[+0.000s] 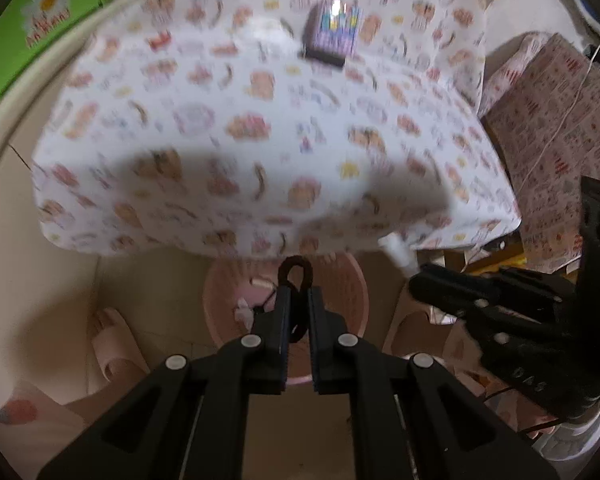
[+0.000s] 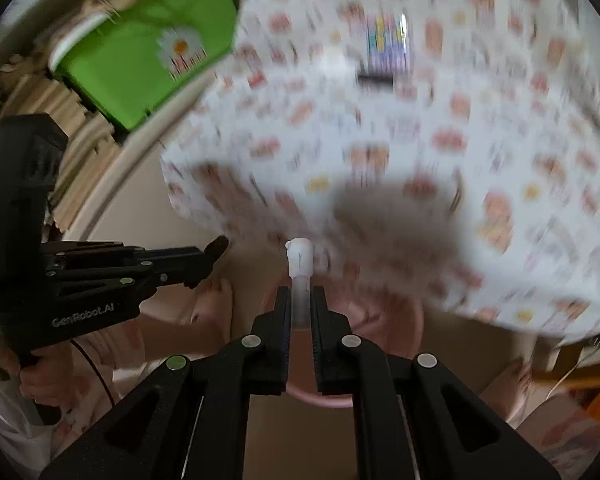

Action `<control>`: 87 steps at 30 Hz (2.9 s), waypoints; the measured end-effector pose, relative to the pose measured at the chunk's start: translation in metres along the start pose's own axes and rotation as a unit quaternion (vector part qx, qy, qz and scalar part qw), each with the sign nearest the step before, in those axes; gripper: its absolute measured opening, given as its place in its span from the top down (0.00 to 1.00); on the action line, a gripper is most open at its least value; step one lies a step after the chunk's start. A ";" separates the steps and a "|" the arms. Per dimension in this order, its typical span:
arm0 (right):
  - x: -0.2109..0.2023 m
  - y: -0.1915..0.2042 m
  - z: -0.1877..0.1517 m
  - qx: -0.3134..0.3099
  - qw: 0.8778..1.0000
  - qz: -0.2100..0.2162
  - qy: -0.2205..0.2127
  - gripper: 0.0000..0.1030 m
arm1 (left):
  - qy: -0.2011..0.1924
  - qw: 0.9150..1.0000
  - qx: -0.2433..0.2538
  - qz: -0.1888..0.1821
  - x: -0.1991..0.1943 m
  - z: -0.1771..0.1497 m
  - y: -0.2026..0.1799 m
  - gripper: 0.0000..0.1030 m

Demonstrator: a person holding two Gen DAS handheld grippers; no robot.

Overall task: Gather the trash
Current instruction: 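Carry hair tie and white stick over the pink basket and open both tools, then raise both open tools back up over the table, then grasp the red cap with the left tool while the right tool grasps the purple box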

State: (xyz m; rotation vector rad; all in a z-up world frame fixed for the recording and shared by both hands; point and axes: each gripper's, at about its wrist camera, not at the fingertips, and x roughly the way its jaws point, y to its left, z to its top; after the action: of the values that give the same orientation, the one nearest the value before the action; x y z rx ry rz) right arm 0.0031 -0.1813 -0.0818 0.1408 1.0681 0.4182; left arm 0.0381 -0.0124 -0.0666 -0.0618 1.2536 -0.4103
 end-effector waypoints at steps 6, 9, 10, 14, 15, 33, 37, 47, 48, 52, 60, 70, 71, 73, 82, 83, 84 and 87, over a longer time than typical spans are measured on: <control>0.059 -0.005 -0.023 -0.033 0.993 -0.071 0.092 0.90 | 0.079 0.996 -0.036 0.012 0.061 -0.009 0.014 0.93; 0.094 -0.018 -0.037 -0.011 0.987 -0.068 0.147 0.90 | 0.126 0.991 -0.046 0.023 0.092 -0.020 0.019 0.93; 0.102 -0.021 -0.041 -0.006 0.985 -0.069 0.158 0.90 | 0.136 0.989 -0.046 0.025 0.098 -0.024 0.020 0.93; 0.137 -0.035 -0.063 0.010 0.975 -0.066 0.211 0.90 | 0.158 0.986 -0.041 0.026 0.114 -0.031 0.020 0.93; 0.142 -0.036 -0.068 0.011 0.973 -0.066 0.220 0.90 | 0.158 0.986 -0.040 0.030 0.115 -0.032 0.020 0.93; 0.135 -0.044 -0.060 0.006 0.976 -0.109 0.186 0.89 | 0.094 0.992 -0.008 0.090 0.077 -0.021 0.017 0.50; 0.104 -0.039 -0.042 0.011 0.986 -0.101 0.131 0.89 | 0.021 0.994 0.002 0.106 0.041 -0.011 0.013 0.38; 0.023 -0.017 -0.013 -0.002 0.994 -0.105 -0.005 0.89 | -0.183 0.971 0.008 0.154 -0.038 -0.001 0.004 0.17; 0.016 -0.015 -0.011 -0.005 0.995 -0.102 -0.018 0.89 | -0.204 0.966 0.009 0.160 -0.046 -0.001 0.003 0.15; -0.014 -0.009 -0.003 0.001 0.992 -0.102 -0.079 0.89 | -0.244 0.957 0.002 0.155 -0.064 0.003 0.002 0.07; -0.062 0.001 0.029 -0.012 0.978 -0.119 -0.171 0.89 | -0.291 0.940 0.029 0.175 -0.084 0.026 -0.016 0.02; -0.117 -0.007 0.124 -0.025 0.960 -0.125 -0.247 0.89 | -0.301 0.940 0.020 0.157 -0.127 0.120 -0.001 0.01; -0.118 -0.013 0.134 -0.021 0.959 -0.128 -0.250 0.89 | -0.299 0.942 0.014 0.152 -0.127 0.128 0.005 0.01; -0.117 -0.020 0.145 -0.017 0.957 -0.136 -0.255 0.89 | -0.285 0.947 0.012 0.150 -0.121 0.141 0.014 0.00; -0.051 -0.071 0.162 0.023 0.974 -0.138 -0.177 0.89 | -0.184 0.973 -0.069 0.122 -0.060 0.187 0.084 0.00; -0.047 -0.073 0.164 0.026 0.975 -0.137 -0.173 0.89 | -0.181 0.973 -0.081 0.114 -0.057 0.191 0.091 0.00; -0.043 -0.076 0.167 0.030 0.976 -0.136 -0.169 0.89 | -0.176 0.974 -0.091 0.114 -0.054 0.197 0.097 0.00; -0.033 -0.082 0.172 0.036 0.979 -0.134 -0.152 0.73 | -0.168 0.971 -0.097 0.137 -0.044 0.210 0.105 0.00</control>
State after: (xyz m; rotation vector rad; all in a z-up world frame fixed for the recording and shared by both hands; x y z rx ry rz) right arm 0.1610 -0.2541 0.0020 0.1186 0.7874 0.1075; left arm 0.2506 0.0629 0.0128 -0.1182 0.9458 -0.0332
